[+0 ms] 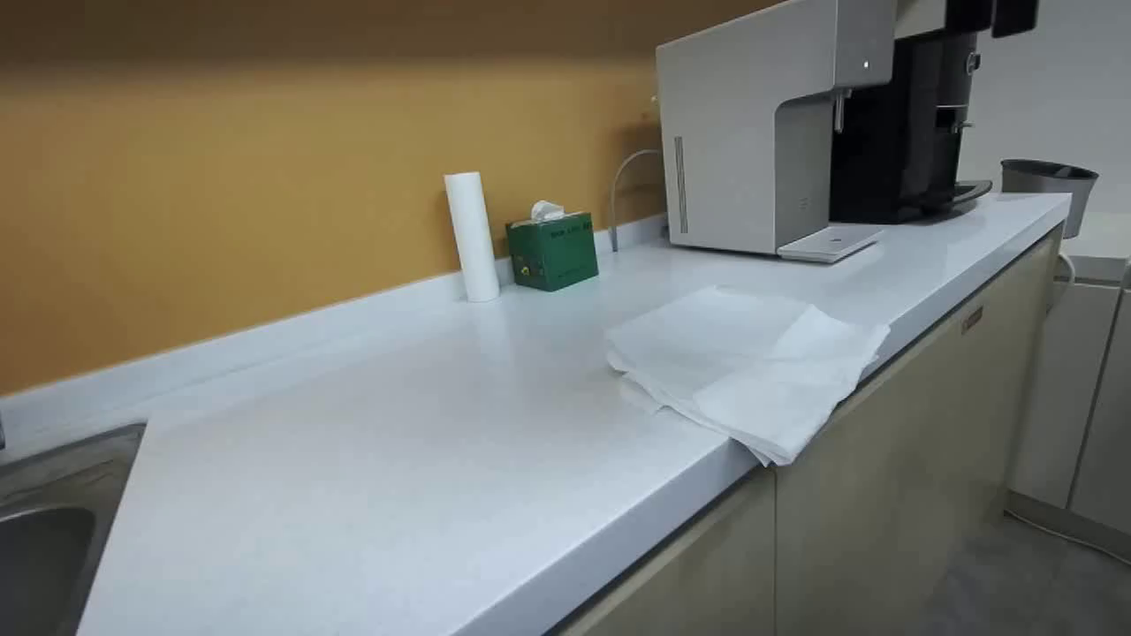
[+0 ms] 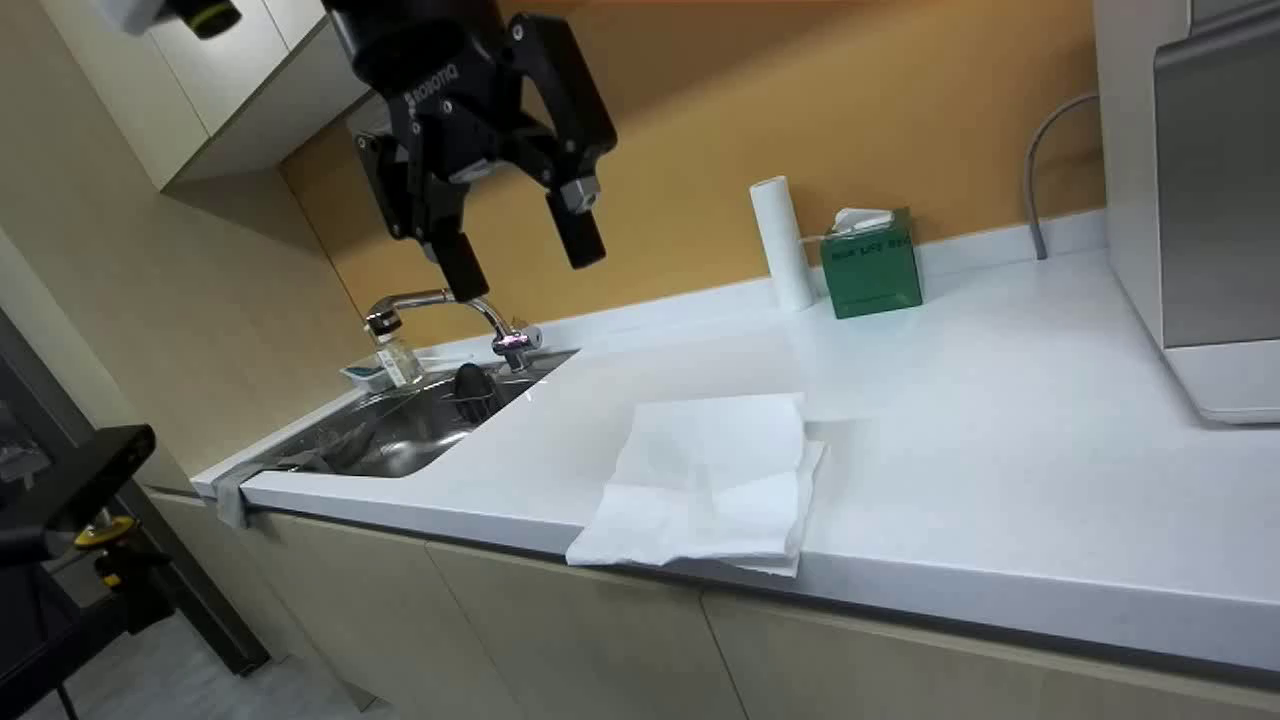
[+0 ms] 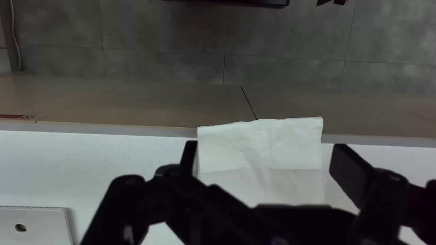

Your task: Use the paper towel to clean the surface

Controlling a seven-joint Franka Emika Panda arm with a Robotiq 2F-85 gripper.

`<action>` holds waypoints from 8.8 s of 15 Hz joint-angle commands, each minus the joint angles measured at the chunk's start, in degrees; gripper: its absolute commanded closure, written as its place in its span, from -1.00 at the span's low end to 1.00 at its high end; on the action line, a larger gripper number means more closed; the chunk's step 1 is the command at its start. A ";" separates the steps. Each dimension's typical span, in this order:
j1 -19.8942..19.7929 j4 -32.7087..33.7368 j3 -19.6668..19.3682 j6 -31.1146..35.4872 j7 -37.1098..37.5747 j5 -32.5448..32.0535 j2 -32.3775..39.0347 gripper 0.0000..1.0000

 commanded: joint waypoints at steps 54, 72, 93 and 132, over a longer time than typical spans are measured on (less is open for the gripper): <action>3.97 27.32 5.38 27.68 -5.00 -1.72 57.35 -1.00; 0.37 30.28 1.59 27.01 -5.79 -1.96 57.97 0.98; -1.19 36.44 -11.22 55.78 12.04 -1.87 69.65 0.98; 3.95 34.43 -17.74 34.65 26.26 -8.13 66.70 0.98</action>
